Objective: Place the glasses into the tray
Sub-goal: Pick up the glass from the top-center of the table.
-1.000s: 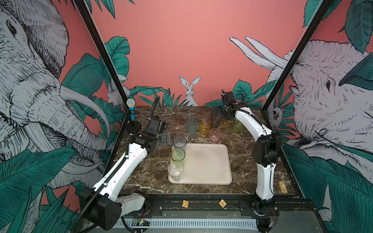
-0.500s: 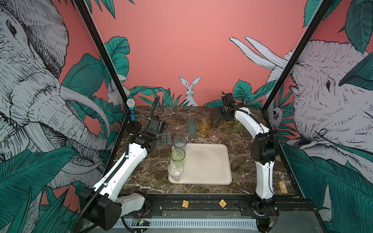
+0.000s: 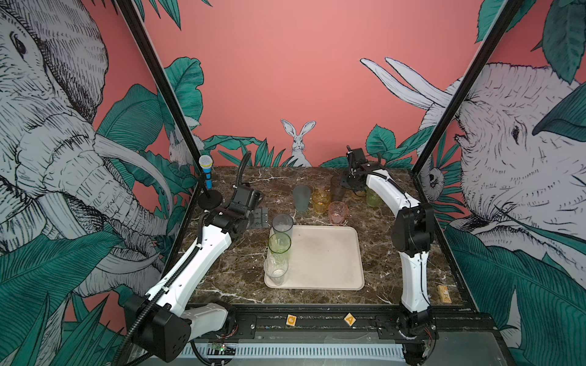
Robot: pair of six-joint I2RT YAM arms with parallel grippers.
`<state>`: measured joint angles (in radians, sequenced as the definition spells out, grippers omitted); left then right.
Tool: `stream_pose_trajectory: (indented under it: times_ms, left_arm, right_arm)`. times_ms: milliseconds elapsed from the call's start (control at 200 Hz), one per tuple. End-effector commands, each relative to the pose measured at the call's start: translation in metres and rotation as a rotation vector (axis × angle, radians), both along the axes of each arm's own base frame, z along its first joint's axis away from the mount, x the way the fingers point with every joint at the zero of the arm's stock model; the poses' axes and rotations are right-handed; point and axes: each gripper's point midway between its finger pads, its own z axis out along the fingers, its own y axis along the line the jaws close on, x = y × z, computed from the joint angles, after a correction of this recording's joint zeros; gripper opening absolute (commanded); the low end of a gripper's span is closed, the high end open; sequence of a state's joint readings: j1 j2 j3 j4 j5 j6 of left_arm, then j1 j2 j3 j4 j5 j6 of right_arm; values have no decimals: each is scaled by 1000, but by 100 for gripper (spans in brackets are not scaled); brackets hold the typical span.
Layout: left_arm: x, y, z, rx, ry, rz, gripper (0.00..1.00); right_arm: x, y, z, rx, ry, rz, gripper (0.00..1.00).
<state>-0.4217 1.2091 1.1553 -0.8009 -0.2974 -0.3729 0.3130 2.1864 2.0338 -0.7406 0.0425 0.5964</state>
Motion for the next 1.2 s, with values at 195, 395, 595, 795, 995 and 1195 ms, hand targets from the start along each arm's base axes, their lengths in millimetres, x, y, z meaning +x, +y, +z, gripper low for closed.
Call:
stream_pose_trajectory:
  times_ms: [195, 395, 595, 795, 995, 1195]
  left_arm:
    - [-3, 4, -1, -1, 0, 10, 99]
    - [-3, 2, 0, -9, -1, 7, 99]
    - [-5, 4, 1, -3, -2, 10, 99]
    - [-8, 6, 2, -8, -3, 15, 99]
    - [-9, 6, 5, -16, -10, 19, 99]
    - [-14, 6, 8, -36, -21, 19, 99]
  right_arm:
    - [6, -7, 5, -30, -25, -3, 19]
    - [5, -8, 6, -43, -25, 5, 9]
    - [4, -12, 9, -51, -28, 10, 0]
    - [0, -16, 15, -53, -32, 11, 0]
    - [-5, -18, 35, -53, -60, 21, 0]
    - [-15, -20, 63, -48, -90, 39, 0]
